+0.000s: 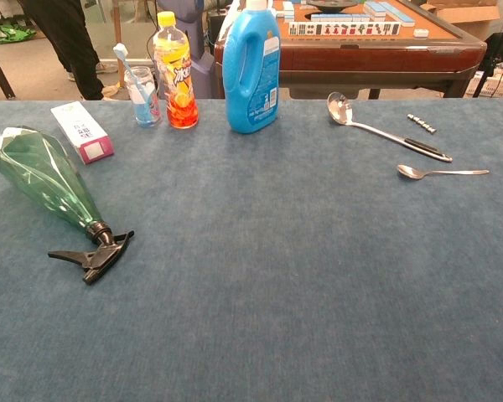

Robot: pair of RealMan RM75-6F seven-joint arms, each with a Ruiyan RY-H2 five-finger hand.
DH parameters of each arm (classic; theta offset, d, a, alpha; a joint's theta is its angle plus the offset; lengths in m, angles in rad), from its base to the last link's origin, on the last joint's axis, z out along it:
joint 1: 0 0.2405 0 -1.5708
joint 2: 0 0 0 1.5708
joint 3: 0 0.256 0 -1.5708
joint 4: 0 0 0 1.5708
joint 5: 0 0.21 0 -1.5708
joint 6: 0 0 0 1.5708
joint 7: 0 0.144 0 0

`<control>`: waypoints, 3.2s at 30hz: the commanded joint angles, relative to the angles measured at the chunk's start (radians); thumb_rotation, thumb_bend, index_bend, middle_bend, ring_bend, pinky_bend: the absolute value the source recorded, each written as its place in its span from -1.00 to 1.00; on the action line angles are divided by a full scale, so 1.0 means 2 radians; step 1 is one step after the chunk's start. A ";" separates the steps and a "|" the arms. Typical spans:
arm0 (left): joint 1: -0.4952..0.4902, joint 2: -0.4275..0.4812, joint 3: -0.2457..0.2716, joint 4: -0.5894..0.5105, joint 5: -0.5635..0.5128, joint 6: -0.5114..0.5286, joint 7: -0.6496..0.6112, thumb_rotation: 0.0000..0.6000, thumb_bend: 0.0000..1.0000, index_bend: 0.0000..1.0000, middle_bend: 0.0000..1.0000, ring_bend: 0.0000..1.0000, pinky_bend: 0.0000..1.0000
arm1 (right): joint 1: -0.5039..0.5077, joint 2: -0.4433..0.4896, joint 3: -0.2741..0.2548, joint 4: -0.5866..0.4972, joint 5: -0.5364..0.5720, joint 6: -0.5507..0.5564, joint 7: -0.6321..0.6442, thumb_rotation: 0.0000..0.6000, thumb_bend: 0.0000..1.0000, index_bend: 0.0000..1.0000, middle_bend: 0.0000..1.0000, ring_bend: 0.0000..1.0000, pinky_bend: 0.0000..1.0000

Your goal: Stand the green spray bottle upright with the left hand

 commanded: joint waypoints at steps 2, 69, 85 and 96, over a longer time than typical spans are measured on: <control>-0.037 0.014 -0.011 0.008 -0.003 -0.046 -0.034 -0.77 -0.24 -0.65 -0.90 -1.00 -1.00 | 0.000 0.003 0.000 -0.003 -0.002 0.002 -0.002 1.00 -0.42 -0.52 -0.46 -0.60 -0.49; -0.281 -0.043 0.032 0.160 -0.519 -0.284 0.191 -0.88 -0.21 -0.54 -0.65 -1.00 -1.00 | 0.005 0.017 0.005 -0.016 0.001 0.005 -0.003 1.00 -0.42 -0.52 -0.46 -0.60 -0.49; -0.259 0.012 0.040 0.077 -0.480 -0.242 0.164 -0.88 -0.21 -0.52 -0.63 -1.00 -1.00 | 0.003 0.018 0.003 -0.016 -0.005 0.011 0.000 1.00 -0.42 -0.52 -0.46 -0.60 -0.49; -0.208 -0.012 0.017 0.047 -0.259 -0.140 0.093 -0.04 -0.23 -0.60 -0.64 -1.00 -1.00 | 0.003 0.018 0.002 -0.017 -0.006 0.011 -0.001 1.00 -0.42 -0.52 -0.46 -0.60 -0.49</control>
